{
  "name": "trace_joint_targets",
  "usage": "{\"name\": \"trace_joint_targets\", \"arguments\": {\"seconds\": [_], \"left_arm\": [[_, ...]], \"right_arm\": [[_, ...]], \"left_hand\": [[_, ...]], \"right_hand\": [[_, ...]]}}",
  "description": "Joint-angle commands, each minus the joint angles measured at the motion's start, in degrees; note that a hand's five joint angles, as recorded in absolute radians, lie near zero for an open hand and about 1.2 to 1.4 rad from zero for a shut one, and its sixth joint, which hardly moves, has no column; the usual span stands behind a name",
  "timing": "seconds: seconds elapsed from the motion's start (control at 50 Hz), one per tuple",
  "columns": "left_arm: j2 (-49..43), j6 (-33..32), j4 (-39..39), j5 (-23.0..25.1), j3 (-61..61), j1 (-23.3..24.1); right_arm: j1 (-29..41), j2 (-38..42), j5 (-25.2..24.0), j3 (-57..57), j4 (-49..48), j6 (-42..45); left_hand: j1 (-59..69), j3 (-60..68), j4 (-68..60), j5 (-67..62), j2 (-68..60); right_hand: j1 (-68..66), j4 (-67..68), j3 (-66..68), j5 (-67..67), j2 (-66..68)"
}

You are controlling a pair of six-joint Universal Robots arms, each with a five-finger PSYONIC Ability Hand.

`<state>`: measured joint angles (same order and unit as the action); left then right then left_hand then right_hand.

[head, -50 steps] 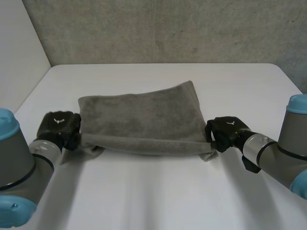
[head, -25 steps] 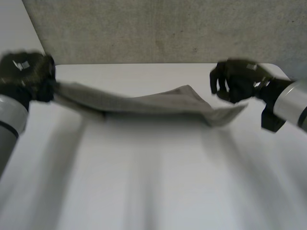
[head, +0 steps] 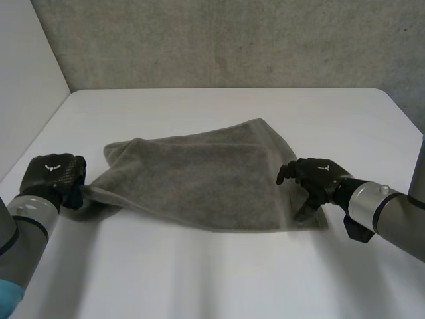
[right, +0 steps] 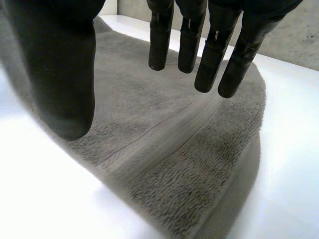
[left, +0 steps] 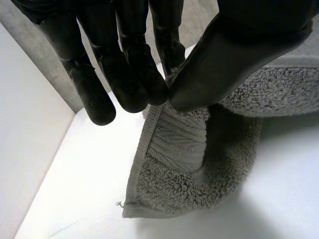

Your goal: Fold the towel.

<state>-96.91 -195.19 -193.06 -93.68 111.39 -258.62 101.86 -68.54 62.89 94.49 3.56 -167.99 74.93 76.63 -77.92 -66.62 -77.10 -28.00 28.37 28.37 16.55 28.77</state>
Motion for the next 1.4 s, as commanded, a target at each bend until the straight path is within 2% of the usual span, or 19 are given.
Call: {"name": "trace_joint_targets", "arguments": {"seconds": [0.02,0.16,0.32,0.56,0.88,1.08,1.12,1.14,1.16,1.18,1.22,1.3,1.4], "left_arm": [[0.32,-0.01,0.49,0.52,-2.67,-0.22],[0.41,0.25,0.49,0.69,-4.51,0.57],[-0.29,0.6,0.31,0.69,-3.64,0.75],[-0.82,0.69,0.4,0.52,-6.44,-0.22],[-3.1,1.04,1.19,0.25,-11.45,-0.3],[-4.25,3.24,2.33,0.25,-13.3,-0.3],[-4.42,3.33,2.86,0.25,-14.0,-0.3],[-4.42,3.33,2.86,0.25,-14.01,-0.3],[-4.51,3.42,3.12,0.25,-14.35,-0.22],[-4.51,3.42,3.12,0.25,-14.36,-0.22],[-4.51,3.42,3.48,0.25,-14.79,-0.3],[-4.42,3.42,3.65,0.16,-14.97,-0.3],[-4.42,3.42,3.74,0.16,-15.06,-0.22]], "right_arm": [[1.14,-0.28,0.22,4.74,-4.61,0.12],[2.29,4.72,0.48,5.62,-10.32,2.57],[2.37,7.19,0.48,4.48,-11.2,5.13],[2.64,10.44,2.5,2.19,-12.96,5.13],[3.08,11.58,3.38,0.61,-13.14,4.95],[3.87,11.94,3.65,-0.01,-13.05,4.52],[4.31,12.11,4.52,-0.36,-13.05,4.34],[4.31,12.11,4.53,-0.36,-13.05,4.34],[4.31,12.11,5.05,-0.44,-13.05,4.34],[4.31,12.11,5.05,-0.45,-13.05,4.34],[4.31,11.76,5.23,-0.8,-12.88,4.34],[4.22,10.27,5.4,-1.24,-12.52,4.16],[3.69,4.29,5.32,-1.76,-11.82,3.99]], "left_hand": [[5.07,3.37,-2.08,-3.38,-2.9],[5.07,3.37,-2.08,-3.38,-2.9],[5.07,3.37,-2.08,-3.38,-2.9],[5.07,3.37,-2.08,-3.38,-2.9],[5.07,3.37,-2.08,-3.38,-2.9],[5.07,3.37,-2.08,-3.38,-2.9],[5.07,3.37,-2.08,-3.38,-2.9],[5.07,3.37,-2.08,-3.38,-2.9],[5.07,3.37,-2.08,-3.38,-2.9],[5.07,3.37,-2.08,-3.38,-2.9],[5.07,3.37,-2.08,-3.38,-2.9],[5.07,3.37,-2.08,-3.38,-2.9],[5.07,3.37,-2.08,-3.38,-2.9]], "right_hand": [[2.77,-3.15,-3.15,-1.33,-3.54],[0.43,-0.8,-0.8,1.02,-1.2],[-5.8,5.42,5.42,7.24,5.03],[-7.48,7.11,7.1,8.92,6.71],[-17.4,17.03,17.03,18.85,16.63],[-18.59,18.22,18.21,20.03,17.82],[-30.96,30.59,30.58,32.4,30.19],[-31.03,30.66,30.66,32.48,30.27],[-39.36,38.99,38.99,40.81,38.59],[-39.45,39.07,39.07,40.89,38.68],[-51.96,51.59,51.58,53.4,51.19],[-52.0,51.63,51.63,53.45,51.23],[-52.0,51.63,51.63,53.45,51.23]]}}
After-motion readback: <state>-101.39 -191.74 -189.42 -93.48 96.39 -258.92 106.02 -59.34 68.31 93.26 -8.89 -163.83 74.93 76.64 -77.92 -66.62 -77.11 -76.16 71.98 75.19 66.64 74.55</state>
